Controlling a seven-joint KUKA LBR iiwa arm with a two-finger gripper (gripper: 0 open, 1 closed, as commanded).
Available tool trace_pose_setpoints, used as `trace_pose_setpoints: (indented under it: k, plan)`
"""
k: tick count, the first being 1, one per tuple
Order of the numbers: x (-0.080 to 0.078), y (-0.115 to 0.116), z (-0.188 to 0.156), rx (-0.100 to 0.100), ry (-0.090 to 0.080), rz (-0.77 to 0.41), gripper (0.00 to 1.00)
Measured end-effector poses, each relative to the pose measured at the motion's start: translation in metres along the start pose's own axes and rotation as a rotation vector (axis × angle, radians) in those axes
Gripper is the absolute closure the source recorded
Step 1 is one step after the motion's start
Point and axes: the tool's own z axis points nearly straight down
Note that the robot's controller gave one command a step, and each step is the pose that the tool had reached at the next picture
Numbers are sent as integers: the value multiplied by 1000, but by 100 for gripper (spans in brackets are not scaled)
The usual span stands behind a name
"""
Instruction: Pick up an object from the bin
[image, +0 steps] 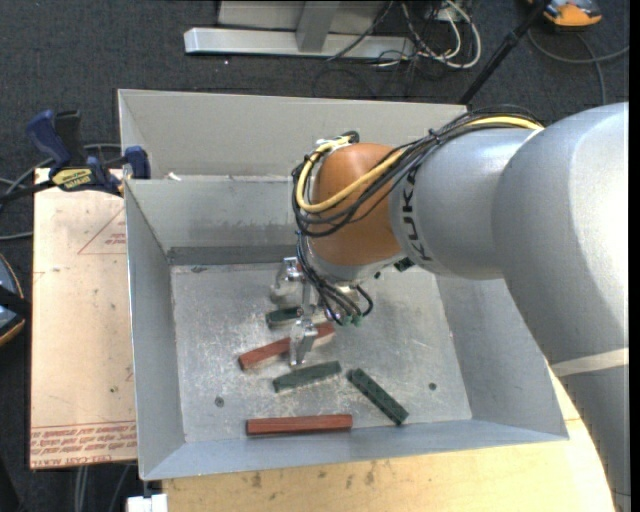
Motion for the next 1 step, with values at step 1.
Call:
trace_pose_setpoints:
  k: [1]
  plan:
    - [-5, -1, -3, -2, 1, 0, 100]
